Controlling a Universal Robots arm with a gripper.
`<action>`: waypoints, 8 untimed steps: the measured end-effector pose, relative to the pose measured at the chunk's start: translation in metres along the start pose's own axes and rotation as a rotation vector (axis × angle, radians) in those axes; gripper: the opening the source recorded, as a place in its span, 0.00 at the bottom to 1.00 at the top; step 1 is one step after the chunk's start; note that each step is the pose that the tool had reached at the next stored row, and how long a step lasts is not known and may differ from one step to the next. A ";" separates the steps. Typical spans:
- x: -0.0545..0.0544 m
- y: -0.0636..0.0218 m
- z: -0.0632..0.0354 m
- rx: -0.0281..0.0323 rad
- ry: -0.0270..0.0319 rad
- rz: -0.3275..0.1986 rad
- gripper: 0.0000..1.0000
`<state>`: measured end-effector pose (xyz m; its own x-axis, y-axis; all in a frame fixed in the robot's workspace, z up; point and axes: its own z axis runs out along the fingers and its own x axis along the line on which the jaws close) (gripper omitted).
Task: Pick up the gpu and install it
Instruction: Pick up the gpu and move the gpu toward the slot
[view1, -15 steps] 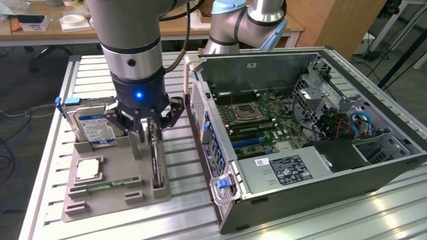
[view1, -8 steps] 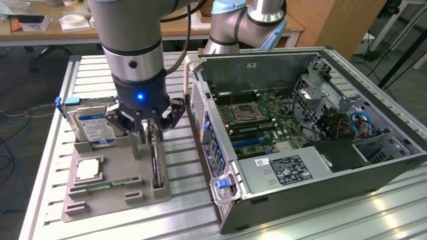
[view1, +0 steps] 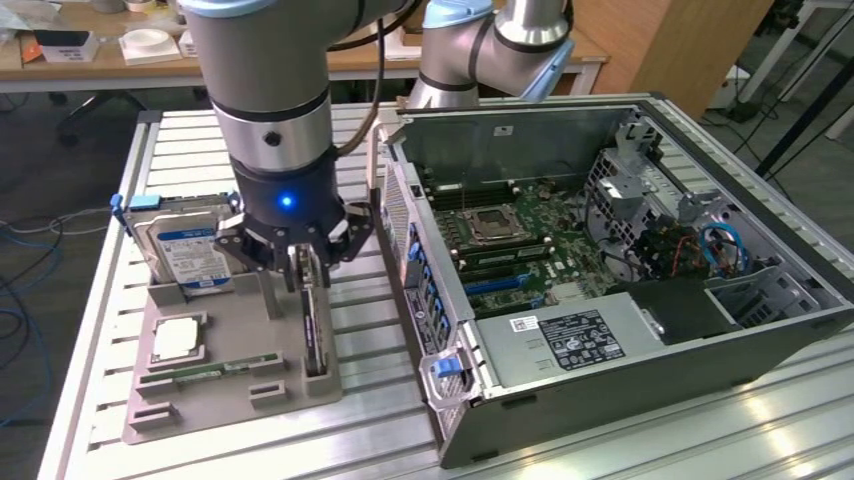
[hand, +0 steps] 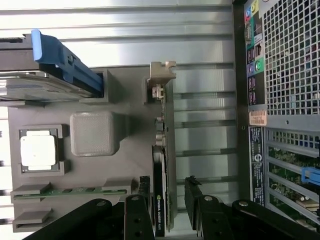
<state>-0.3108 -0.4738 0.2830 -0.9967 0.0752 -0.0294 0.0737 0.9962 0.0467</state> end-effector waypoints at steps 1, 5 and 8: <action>0.000 -0.0004 0.0009 -0.0001 -0.0001 0.000 0.42; 0.000 -0.0020 0.0049 0.0001 0.0000 0.000 0.42; 0.000 -0.0031 0.0083 0.0000 0.0000 0.000 0.42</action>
<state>-0.3103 -0.4766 0.2745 -0.9967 0.0752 -0.0293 0.0738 0.9962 0.0467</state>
